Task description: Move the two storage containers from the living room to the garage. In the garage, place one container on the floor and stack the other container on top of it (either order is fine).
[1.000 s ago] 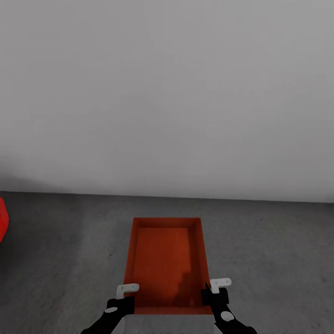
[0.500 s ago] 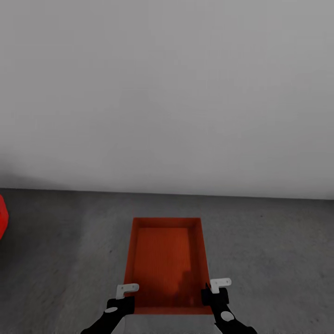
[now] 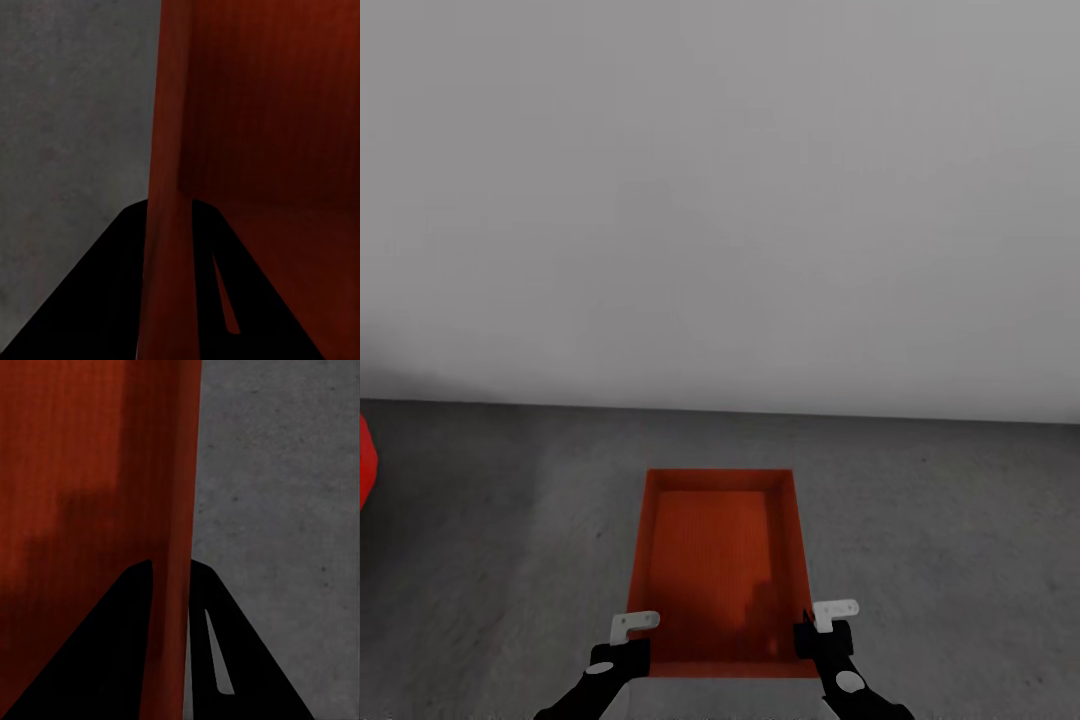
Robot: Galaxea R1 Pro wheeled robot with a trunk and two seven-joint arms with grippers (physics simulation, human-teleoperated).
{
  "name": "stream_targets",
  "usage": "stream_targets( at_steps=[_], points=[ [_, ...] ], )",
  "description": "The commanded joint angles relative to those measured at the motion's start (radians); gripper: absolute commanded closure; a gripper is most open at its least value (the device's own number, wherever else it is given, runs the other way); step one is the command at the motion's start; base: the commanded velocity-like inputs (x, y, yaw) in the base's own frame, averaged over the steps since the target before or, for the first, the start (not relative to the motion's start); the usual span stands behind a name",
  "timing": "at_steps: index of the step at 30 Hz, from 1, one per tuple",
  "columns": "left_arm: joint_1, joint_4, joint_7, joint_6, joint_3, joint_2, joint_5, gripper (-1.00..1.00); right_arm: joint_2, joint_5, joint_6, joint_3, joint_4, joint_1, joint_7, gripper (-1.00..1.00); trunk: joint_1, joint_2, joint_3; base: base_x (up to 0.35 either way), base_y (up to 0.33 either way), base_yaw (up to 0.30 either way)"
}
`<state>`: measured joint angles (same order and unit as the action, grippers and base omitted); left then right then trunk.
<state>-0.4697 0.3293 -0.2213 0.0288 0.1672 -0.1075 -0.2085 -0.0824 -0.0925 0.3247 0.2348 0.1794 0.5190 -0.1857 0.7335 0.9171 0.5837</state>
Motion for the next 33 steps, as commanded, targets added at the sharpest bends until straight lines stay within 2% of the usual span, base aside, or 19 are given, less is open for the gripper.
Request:
stream_targets(
  at_steps=[1,33],
  points=[
    [0.0,-0.001,-0.035,0.004,-0.015,0.002,-0.011,1.0,0.012,-0.009,0.082,-0.018,0.002,0.001,-0.046,1.0,0.0,0.001,0.002,0.0,0.0,0.0],
    [0.0,-0.001,-0.034,0.003,-0.015,0.002,-0.011,1.0,0.012,-0.007,0.082,-0.018,0.002,0.001,-0.046,1.0,0.0,0.001,0.054,0.0,0.0,0.0]
  ],
)
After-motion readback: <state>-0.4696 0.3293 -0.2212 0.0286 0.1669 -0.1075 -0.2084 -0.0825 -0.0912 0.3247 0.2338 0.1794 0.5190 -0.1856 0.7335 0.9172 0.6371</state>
